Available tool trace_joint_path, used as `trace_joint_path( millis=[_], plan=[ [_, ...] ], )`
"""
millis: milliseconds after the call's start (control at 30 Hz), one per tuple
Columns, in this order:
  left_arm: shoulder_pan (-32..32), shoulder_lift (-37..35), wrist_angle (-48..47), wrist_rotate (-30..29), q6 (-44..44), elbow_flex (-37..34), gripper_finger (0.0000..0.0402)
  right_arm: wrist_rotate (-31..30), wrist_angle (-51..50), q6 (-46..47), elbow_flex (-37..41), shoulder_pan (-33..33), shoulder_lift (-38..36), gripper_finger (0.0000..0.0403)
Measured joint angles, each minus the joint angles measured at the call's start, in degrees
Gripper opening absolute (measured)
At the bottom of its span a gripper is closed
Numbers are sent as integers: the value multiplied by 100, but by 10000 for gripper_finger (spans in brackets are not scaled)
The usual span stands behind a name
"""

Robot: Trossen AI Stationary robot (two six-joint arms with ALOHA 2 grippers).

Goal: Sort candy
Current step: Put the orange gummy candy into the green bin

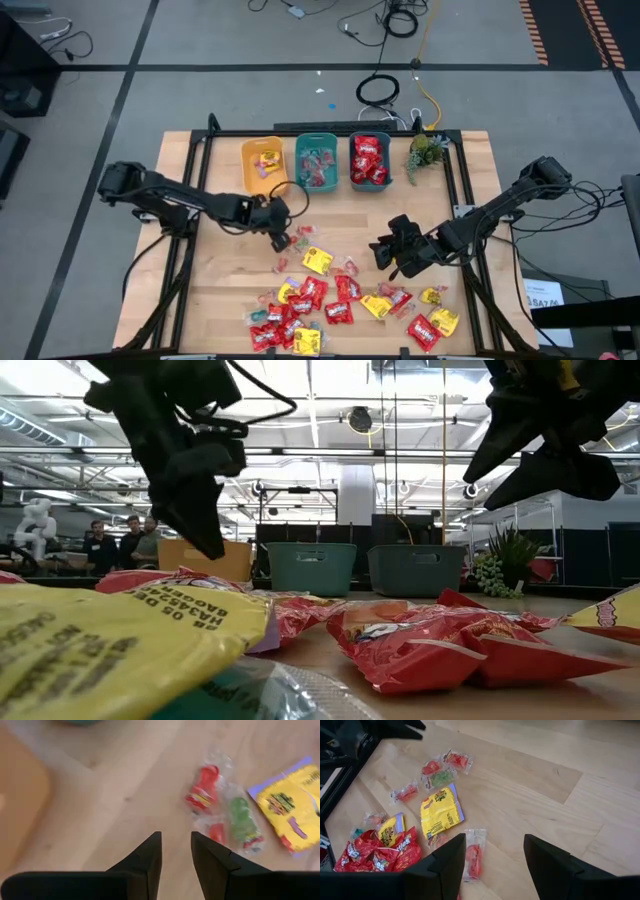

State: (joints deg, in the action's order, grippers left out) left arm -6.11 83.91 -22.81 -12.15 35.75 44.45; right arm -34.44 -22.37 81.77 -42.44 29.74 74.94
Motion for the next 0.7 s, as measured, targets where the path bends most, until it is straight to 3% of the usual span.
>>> trace_joint_path(
  millis=[267,700],
  plan=[
    [-4,517,527,594,2,2,114,6,118,3,0,0,0,192],
    [-22,1263,901,845,0,37,114,20,112,-61,0,0,0,192]
  ],
)
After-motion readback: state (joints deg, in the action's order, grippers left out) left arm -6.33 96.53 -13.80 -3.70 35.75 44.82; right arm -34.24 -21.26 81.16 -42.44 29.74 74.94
